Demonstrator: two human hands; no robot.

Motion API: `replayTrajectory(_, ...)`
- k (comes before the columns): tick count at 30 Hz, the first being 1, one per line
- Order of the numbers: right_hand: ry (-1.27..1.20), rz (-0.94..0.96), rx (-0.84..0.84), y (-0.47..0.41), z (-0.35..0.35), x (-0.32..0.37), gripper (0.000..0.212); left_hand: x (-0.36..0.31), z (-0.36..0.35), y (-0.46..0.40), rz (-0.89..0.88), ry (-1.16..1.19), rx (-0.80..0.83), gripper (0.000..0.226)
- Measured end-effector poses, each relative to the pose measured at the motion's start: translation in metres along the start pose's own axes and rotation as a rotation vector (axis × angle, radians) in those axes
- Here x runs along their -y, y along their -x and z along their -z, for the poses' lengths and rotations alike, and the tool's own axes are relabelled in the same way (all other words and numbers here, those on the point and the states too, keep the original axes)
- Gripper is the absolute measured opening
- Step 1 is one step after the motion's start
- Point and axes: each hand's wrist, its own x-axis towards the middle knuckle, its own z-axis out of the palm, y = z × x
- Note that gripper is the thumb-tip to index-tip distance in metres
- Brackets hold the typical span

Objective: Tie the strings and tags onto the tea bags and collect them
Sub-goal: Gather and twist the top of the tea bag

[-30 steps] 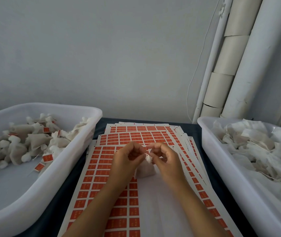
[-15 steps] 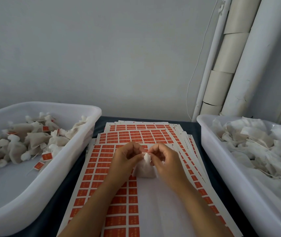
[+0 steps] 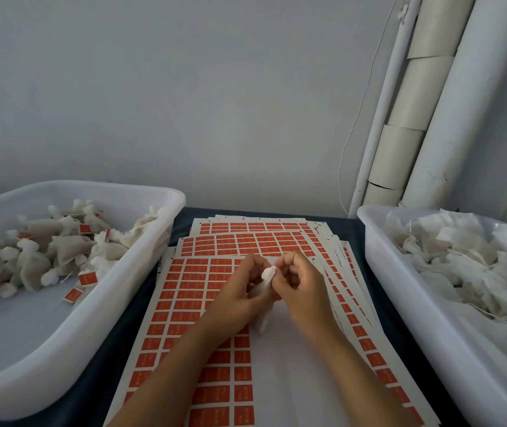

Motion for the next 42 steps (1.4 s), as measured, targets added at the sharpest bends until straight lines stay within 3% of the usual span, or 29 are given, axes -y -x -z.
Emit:
replayTrajectory(4,0.084,0.054,-0.049,-0.0005,0.0017,0.0009,0.025,0.0026,-0.0009,-0.0020,-0.026,-0.038,-0.102,0.007)
replayTrajectory(14,0.321,0.035,-0.199,-0.0017,0.0016,-0.0017,0.023,0.0017,-0.0027,-0.0035,-0.046,-0.068,-0.199,0.021)
replayTrajectory(21,0.253,-0.069,-0.301,-0.0047,0.0002,-0.0024,0.031,0.0015,-0.0022,-0.0046,-0.029,-0.086,-0.227,0.025)
replayTrajectory(25,0.157,-0.073,-0.247,-0.0040,0.0018,-0.0038,0.029,0.0005,-0.0019,-0.0033,-0.008,-0.070,-0.209,0.027)
replayTrajectory(30,0.129,-0.020,-0.136,-0.0040,0.0058,-0.0034,0.008,0.0008,0.0040,-0.0039,0.008,-0.075,-0.199,0.028)
replayTrajectory(33,0.228,0.058,0.018,-0.0022,0.0066,-0.0027,0.019,0.0015,0.0047,-0.0038,-0.015,-0.105,-0.180,0.028)
replayTrajectory(36,0.424,0.136,0.174,0.0004,0.0041,-0.0040,0.015,0.0020,0.0036,-0.0044,-0.032,-0.105,-0.167,0.028)
replayTrajectory(42,0.490,0.197,0.130,-0.0005,0.0029,-0.0036,0.011,0.0068,0.0036,-0.0041,-0.038,-0.126,-0.139,0.021)
